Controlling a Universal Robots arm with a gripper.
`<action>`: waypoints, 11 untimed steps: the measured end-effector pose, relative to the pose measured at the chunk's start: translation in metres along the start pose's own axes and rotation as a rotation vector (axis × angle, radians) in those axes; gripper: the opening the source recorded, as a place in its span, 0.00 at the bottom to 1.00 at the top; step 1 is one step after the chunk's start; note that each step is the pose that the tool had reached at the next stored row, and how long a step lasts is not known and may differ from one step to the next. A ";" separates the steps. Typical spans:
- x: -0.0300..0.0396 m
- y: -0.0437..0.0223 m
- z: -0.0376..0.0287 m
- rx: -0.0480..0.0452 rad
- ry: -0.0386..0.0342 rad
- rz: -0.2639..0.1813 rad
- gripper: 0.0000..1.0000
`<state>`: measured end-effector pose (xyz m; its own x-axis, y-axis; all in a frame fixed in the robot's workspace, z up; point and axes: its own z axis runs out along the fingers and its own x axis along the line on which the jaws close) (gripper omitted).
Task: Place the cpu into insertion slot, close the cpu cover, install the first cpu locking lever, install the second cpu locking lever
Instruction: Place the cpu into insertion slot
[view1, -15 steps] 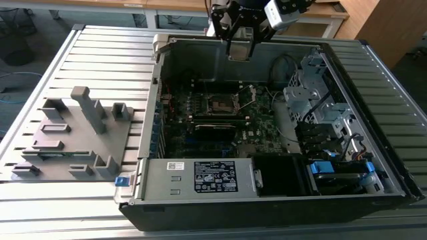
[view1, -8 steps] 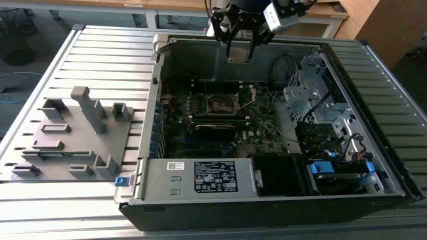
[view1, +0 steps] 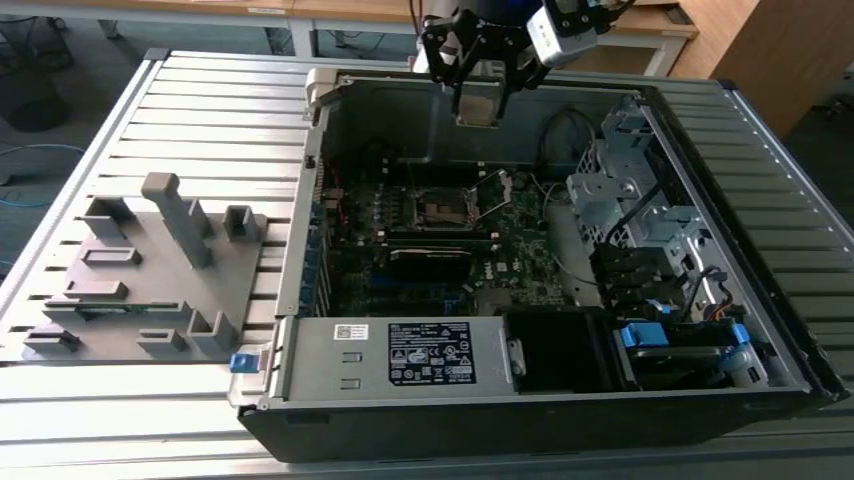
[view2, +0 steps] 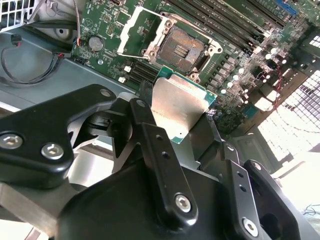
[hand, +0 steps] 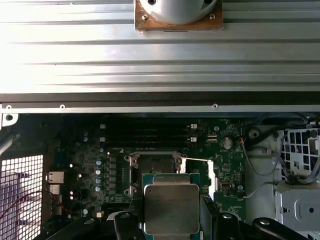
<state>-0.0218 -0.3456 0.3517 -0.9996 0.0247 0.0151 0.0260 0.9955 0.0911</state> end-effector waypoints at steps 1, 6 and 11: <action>0.0002 -0.0001 0.0006 -0.0003 -0.0015 0.000 0.54; 0.0027 -0.0005 0.0048 -0.0004 -0.0193 -0.002 0.54; 0.0072 -0.0011 0.0100 -0.0009 -0.0403 -0.004 0.54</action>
<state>-0.0291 -0.3456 0.3418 -0.9994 0.0241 -0.0254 0.0217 0.9955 0.0919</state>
